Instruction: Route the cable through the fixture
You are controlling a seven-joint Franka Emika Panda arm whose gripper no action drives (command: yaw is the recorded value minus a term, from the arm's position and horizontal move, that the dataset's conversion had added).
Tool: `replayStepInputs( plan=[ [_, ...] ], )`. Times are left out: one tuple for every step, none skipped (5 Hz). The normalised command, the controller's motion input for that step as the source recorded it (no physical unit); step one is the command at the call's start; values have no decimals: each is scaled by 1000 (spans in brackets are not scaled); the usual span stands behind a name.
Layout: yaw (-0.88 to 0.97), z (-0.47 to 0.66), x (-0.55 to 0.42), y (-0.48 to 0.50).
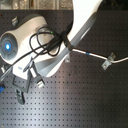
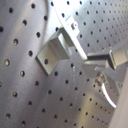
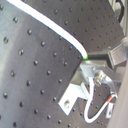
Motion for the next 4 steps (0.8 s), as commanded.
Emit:
replayStepInputs(
  plan=[
    [-191,232,-225,138],
    [-97,312,-393,102],
    [0,400,-553,118],
    [0,250,-251,111]
  ],
)
